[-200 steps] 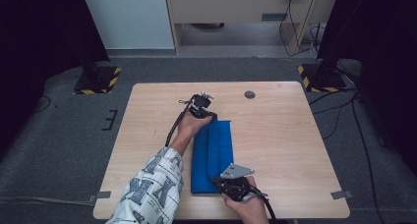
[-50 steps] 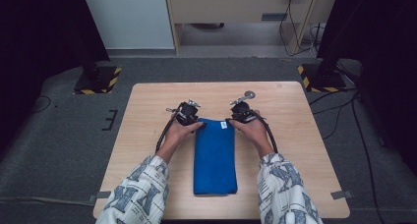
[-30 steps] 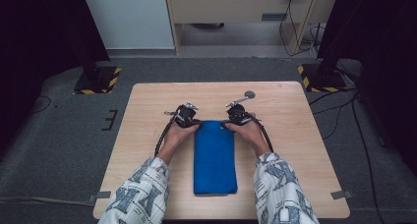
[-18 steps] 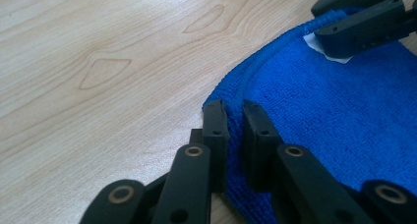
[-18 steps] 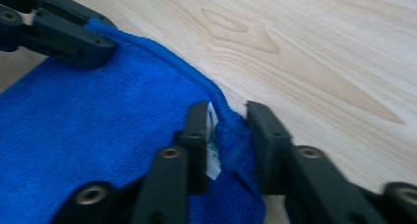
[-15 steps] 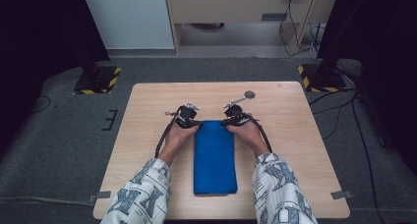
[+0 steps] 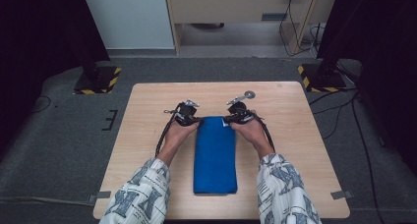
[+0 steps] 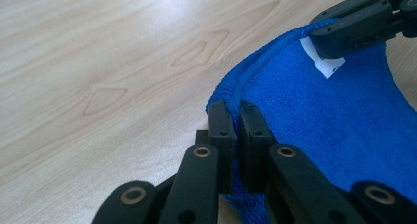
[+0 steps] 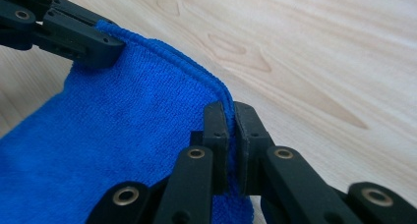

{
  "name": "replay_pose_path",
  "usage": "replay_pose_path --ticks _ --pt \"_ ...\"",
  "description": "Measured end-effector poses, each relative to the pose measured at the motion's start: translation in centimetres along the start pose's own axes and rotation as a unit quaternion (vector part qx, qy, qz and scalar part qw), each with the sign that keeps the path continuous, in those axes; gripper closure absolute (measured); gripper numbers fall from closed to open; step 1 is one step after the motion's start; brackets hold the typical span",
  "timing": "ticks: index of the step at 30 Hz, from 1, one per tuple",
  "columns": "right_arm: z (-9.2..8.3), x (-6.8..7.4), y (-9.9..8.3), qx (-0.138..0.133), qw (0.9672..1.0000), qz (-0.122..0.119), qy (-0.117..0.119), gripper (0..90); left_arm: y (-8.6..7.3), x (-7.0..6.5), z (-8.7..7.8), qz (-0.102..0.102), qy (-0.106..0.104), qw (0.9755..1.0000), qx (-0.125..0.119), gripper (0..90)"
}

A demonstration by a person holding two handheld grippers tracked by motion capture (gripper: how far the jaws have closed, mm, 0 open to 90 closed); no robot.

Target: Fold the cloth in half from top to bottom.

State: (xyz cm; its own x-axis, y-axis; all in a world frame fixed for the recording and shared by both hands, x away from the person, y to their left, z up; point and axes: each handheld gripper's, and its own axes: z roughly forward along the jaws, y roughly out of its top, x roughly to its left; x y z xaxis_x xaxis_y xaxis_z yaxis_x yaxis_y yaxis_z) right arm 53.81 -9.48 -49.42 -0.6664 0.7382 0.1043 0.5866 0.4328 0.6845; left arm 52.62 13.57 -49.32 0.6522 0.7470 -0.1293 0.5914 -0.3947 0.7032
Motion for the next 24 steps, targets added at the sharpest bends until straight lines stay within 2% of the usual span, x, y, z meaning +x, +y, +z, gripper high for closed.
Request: replay_pose_path --ticks 4,9,12,17,24 --pt "-0.9 0.1 0.4 -0.010 0.9999 -0.008 -0.001 85.6 0.8 -0.3 -0.9 0.011 0.000 0.9999 -0.005 86.1" --pt "-1.6 0.1 0.8 -0.026 0.9996 -0.006 -0.002 85.7 1.8 -0.6 -1.8 0.021 0.005 0.9996 -0.016 86.1" --pt "-1.9 0.1 1.3 -0.029 0.9995 -0.009 -0.003 85.7 2.2 -0.5 -2.1 0.028 0.009 0.9995 -0.014 86.1" --pt "-2.3 0.1 1.9 -0.033 0.9994 -0.011 -0.002 85.7 2.5 -0.4 -2.4 0.027 0.013 0.9992 -0.025 86.1" --pt "-2.5 -0.3 2.2 -0.042 0.9990 -0.010 -0.004 85.8 3.1 -0.3 -2.3 0.031 0.014 0.9990 -0.028 86.1"
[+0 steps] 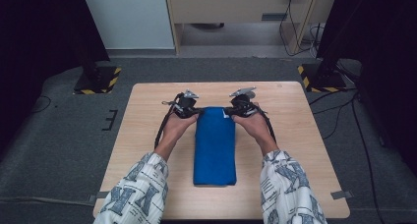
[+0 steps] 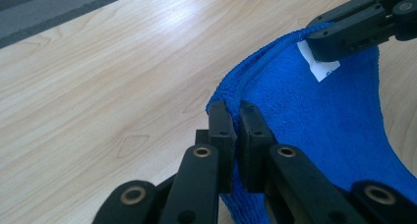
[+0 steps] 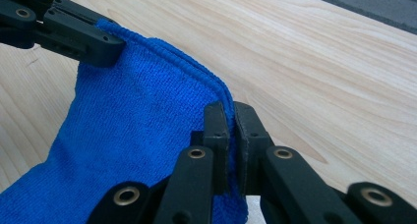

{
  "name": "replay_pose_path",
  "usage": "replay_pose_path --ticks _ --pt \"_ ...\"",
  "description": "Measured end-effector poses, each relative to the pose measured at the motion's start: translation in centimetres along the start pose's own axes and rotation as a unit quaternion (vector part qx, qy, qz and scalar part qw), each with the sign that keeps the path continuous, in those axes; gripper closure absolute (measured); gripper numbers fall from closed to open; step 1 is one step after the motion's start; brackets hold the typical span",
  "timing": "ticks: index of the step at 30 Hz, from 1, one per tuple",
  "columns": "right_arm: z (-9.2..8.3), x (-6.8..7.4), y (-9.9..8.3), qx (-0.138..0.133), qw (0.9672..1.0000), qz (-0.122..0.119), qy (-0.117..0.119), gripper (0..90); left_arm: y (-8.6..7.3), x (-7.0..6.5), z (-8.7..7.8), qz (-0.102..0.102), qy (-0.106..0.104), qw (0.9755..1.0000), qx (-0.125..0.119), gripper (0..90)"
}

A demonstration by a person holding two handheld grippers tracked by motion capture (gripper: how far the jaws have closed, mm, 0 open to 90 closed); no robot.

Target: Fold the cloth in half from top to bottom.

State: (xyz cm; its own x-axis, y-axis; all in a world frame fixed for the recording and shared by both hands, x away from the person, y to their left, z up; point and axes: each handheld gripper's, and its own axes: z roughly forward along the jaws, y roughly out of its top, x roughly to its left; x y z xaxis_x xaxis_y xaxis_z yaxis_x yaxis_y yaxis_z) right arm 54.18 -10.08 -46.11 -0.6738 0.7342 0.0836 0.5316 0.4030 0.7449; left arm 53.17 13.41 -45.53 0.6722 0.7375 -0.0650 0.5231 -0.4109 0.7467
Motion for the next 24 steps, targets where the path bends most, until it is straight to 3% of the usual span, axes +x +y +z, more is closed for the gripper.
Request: replay_pose_path --ticks 24 --pt "-0.9 -0.8 2.3 -0.022 0.9997 -0.008 -0.009 85.9 1.5 0.9 -0.2 -0.007 0.004 0.9998 -0.017 86.2"
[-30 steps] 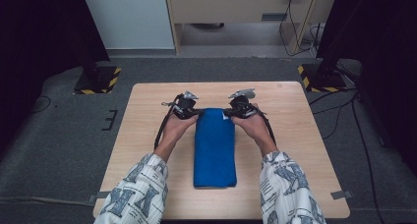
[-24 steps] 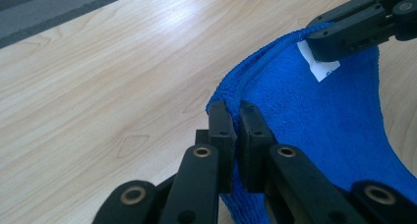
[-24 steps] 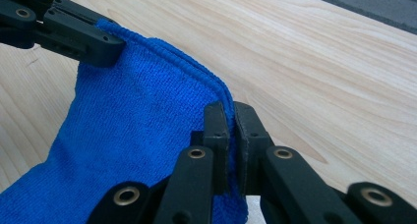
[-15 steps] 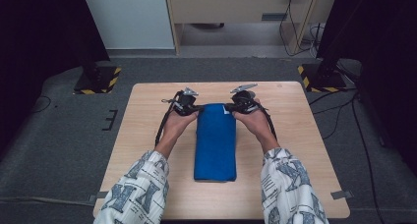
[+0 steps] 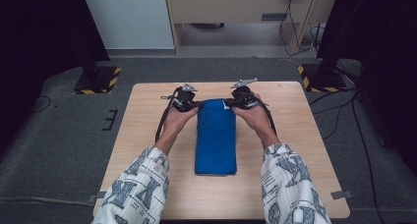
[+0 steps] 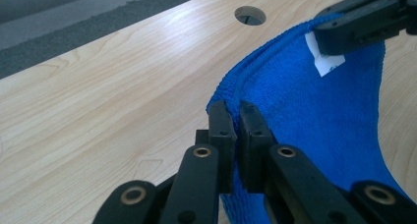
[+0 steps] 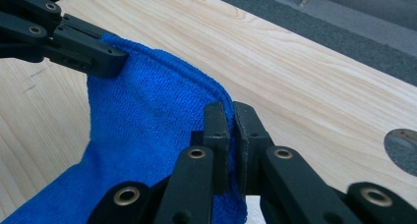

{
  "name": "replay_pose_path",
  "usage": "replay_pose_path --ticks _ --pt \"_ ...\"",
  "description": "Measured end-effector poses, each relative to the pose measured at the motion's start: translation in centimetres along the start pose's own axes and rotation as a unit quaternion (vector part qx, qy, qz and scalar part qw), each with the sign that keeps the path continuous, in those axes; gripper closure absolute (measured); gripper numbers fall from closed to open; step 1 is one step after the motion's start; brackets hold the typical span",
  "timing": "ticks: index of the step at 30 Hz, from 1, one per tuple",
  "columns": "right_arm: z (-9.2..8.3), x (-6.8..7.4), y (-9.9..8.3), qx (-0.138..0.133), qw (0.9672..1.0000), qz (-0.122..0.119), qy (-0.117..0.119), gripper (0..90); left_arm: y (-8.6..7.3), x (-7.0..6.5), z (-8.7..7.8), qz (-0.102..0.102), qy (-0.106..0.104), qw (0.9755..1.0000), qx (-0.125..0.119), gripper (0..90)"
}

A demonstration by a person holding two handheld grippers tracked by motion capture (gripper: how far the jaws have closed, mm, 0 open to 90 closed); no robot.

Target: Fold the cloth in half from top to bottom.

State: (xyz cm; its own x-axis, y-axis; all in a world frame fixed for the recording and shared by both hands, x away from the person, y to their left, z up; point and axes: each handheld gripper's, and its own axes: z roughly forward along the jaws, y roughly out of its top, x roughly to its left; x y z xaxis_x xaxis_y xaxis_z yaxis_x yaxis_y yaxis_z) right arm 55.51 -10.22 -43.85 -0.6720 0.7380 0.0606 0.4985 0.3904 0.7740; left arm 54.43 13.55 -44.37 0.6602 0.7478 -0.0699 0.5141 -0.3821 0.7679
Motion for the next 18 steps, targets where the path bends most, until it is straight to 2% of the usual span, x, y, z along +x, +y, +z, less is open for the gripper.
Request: replay_pose_path --ticks 5,9,12,18 --pt "0.0 0.2 -0.5 0.003 1.0000 -0.007 -0.001 85.9 0.2 -0.5 -0.2 0.009 0.000 1.0000 0.001 86.2" --pt "-0.5 0.4 -0.9 -0.001 1.0000 -0.005 0.000 85.9 0.2 -0.8 -0.6 0.014 0.001 0.9999 0.004 86.2" --pt "-0.8 0.7 -1.2 -0.008 0.9999 -0.009 0.000 85.9 0.2 -1.3 -0.9 0.027 0.002 0.9996 0.008 86.2" --pt "-1.6 1.5 -2.0 -0.015 0.9998 -0.009 0.006 85.8 -0.3 -1.9 -1.8 0.034 -0.001 0.9994 0.009 86.2"
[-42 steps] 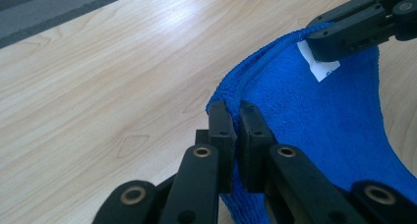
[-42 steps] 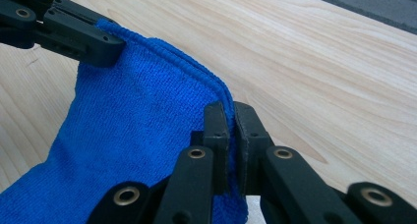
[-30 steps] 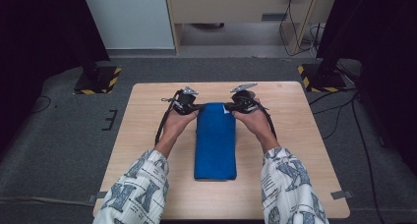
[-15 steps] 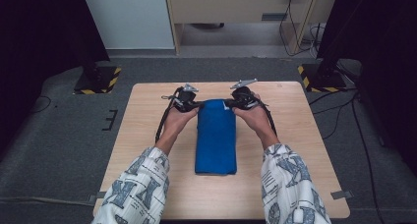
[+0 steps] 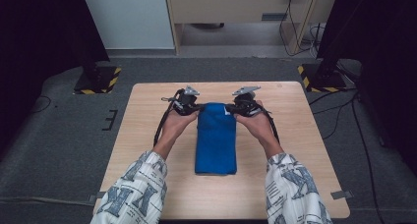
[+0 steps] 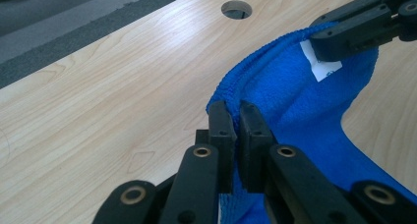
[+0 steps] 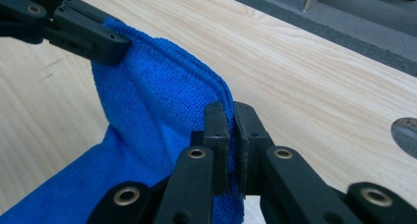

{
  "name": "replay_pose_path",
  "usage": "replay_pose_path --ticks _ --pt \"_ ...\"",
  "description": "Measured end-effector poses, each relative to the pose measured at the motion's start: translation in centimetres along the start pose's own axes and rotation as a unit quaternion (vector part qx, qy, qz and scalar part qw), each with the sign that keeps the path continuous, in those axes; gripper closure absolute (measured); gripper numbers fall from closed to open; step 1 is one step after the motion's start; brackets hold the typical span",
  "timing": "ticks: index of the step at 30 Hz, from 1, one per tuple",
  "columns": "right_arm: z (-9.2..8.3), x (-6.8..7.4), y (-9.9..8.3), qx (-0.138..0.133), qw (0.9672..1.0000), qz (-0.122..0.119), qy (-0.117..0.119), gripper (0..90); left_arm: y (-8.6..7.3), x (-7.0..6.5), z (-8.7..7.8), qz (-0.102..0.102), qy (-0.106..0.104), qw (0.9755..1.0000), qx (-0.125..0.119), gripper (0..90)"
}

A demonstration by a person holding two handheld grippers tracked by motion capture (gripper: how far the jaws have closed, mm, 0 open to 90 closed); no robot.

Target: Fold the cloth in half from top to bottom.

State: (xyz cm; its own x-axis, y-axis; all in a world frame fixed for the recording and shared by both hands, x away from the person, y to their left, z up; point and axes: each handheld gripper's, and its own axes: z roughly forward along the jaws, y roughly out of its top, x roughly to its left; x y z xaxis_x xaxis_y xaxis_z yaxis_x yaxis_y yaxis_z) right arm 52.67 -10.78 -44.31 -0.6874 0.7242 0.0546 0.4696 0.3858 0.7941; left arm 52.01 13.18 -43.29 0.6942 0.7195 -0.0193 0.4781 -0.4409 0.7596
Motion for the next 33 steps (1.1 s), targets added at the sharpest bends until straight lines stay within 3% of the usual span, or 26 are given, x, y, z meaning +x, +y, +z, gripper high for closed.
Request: replay_pose_path --ticks 14,33 --pt "-2.6 2.6 -1.6 -0.012 0.9996 -0.020 0.015 85.8 -1.8 -2.4 -2.6 0.020 -0.008 0.9997 -0.006 85.9" --pt "-4.4 5.1 -3.9 -0.008 0.9979 -0.055 0.034 85.7 -4.9 -4.4 -4.2 0.024 -0.031 0.9992 -0.011 85.7"
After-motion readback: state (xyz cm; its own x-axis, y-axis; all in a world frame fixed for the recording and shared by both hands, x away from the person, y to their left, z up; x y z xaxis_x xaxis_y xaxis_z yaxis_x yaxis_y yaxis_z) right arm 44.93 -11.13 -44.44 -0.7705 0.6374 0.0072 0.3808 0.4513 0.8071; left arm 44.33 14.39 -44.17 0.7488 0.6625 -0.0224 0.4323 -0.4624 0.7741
